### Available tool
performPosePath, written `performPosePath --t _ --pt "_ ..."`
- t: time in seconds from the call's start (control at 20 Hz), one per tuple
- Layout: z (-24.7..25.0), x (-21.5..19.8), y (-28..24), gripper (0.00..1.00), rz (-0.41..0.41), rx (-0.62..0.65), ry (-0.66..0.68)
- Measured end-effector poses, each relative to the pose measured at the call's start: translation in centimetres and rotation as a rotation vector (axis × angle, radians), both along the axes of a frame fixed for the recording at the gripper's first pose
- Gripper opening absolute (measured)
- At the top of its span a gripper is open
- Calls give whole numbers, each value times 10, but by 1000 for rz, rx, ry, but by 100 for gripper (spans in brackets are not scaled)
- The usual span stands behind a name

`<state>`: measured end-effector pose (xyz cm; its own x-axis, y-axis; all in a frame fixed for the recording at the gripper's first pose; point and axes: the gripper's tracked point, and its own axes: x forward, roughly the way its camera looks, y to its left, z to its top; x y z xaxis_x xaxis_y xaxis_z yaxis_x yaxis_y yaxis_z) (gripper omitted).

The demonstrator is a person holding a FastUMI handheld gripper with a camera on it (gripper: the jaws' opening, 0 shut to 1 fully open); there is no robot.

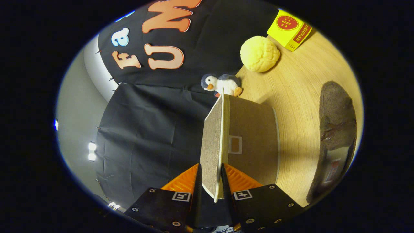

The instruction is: Open the storage box then place both shoes into the box .Put the left shoe in first, then the right shoe, with the right side of both shoes facing outward in a uniform manner.

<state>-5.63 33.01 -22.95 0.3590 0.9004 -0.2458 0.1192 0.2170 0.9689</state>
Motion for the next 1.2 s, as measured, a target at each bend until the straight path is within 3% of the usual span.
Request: performPosePath --t 0.1,0.15,0.3,0.55,0.9,1.2 --pt "0 1 4 27 -10 -11 10" --pt "-1 3 5 14 -16 -28 4" --pt "6 10 5 6 -44 -45 6" --pt "69 33 5 4 -95 22 -94" --pt "129 39 53 5 -47 81 -188" --pt "153 49 115 7 -18 134 -200"
